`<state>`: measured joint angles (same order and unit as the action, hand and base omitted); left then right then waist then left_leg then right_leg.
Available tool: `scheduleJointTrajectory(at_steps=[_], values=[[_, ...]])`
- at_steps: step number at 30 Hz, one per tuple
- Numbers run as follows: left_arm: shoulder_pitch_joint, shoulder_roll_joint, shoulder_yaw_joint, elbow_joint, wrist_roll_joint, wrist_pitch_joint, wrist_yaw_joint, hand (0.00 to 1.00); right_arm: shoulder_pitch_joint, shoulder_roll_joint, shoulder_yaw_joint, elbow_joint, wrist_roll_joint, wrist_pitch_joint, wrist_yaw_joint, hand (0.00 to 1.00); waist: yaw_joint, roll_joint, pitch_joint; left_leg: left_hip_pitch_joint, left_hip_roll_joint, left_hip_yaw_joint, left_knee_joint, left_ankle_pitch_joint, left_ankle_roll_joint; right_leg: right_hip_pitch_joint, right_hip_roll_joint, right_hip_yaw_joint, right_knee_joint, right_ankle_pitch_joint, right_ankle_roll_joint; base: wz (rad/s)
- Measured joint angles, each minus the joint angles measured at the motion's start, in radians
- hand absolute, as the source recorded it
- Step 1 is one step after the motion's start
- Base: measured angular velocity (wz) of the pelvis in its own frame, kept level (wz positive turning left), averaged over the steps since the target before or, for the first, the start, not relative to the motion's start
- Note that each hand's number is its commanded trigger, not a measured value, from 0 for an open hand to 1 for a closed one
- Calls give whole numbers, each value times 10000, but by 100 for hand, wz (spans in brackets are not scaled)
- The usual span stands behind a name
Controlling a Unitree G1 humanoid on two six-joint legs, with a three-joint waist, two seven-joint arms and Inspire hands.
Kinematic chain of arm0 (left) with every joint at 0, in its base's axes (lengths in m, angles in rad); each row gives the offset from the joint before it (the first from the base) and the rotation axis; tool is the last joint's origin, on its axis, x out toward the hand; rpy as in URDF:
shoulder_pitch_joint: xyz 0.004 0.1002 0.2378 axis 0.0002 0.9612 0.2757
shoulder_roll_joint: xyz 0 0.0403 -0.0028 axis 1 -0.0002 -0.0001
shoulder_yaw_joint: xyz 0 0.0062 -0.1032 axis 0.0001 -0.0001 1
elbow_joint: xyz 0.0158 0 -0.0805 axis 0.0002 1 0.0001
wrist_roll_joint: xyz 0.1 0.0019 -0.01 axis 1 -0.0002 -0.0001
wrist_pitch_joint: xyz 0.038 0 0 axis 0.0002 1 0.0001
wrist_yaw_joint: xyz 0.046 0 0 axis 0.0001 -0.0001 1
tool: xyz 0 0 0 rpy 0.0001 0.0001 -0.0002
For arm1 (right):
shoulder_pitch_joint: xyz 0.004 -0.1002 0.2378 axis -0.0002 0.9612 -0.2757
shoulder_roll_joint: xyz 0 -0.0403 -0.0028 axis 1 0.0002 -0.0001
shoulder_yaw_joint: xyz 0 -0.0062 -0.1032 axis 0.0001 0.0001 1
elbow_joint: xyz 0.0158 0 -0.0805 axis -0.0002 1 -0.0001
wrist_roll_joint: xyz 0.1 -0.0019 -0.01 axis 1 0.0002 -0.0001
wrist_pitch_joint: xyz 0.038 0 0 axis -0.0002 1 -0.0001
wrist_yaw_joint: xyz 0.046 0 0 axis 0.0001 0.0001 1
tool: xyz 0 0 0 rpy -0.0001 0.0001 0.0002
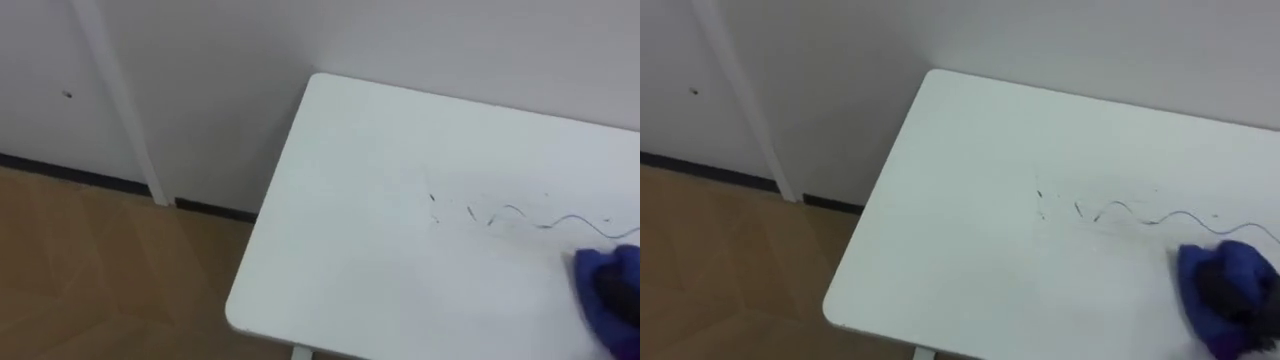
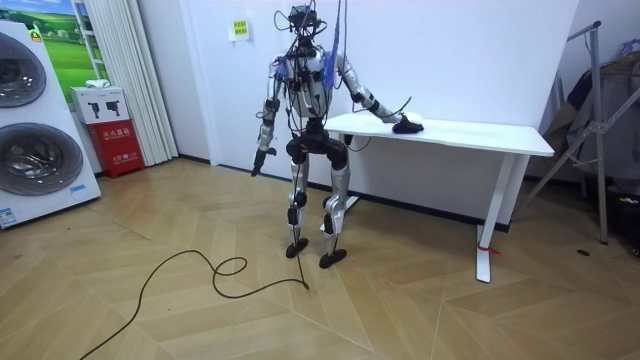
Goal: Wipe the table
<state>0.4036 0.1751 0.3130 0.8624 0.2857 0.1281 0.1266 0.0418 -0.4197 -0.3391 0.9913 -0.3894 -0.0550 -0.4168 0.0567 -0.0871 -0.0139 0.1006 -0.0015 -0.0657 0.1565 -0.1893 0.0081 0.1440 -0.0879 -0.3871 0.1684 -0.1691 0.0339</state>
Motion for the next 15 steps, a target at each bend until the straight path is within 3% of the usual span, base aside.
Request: scheduleJointTrajectory(at_steps=[4,9,11,13,15], values=[[-463,-47,-39,-13,-3,-258,0,0,288,122,-32,-333,-36,54,-79,100,-2,-32,16,-9,54,274,186,-73,-29,-61,53,262,11,-8,-37,-21],[-702,-51,-757,67,-78,-238,24,0,59,487,840,-1783,-622,1249,-40,100,399,-2,37,-27,155,656,111,-60,-45,-356,153,671,44,106,-140,-34],[-852,-73,-922,259,-95,-3,-35,0,-520,759,1833,-2726,-1561,1821,391,100,720,7,54,-55,258,932,104,-81,-91,-570,241,888,117,161,-201,-40],[-944,-74,-1077,280,-92,24,-34,0,-1116,823,2898,-3270,-2320,1989,880,100,938,13,113,-55,287,962,90,-87,-124,-623,266,877,173,159,-206,-10],[-1070,-73,-1247,362,-99,43,-34,0,-1905,916,3791,-3419,-2951,1924,1364,100,1179,65,233,-52,291,924,63,-80,-136,-638,270,838,163,150,-221,12]])
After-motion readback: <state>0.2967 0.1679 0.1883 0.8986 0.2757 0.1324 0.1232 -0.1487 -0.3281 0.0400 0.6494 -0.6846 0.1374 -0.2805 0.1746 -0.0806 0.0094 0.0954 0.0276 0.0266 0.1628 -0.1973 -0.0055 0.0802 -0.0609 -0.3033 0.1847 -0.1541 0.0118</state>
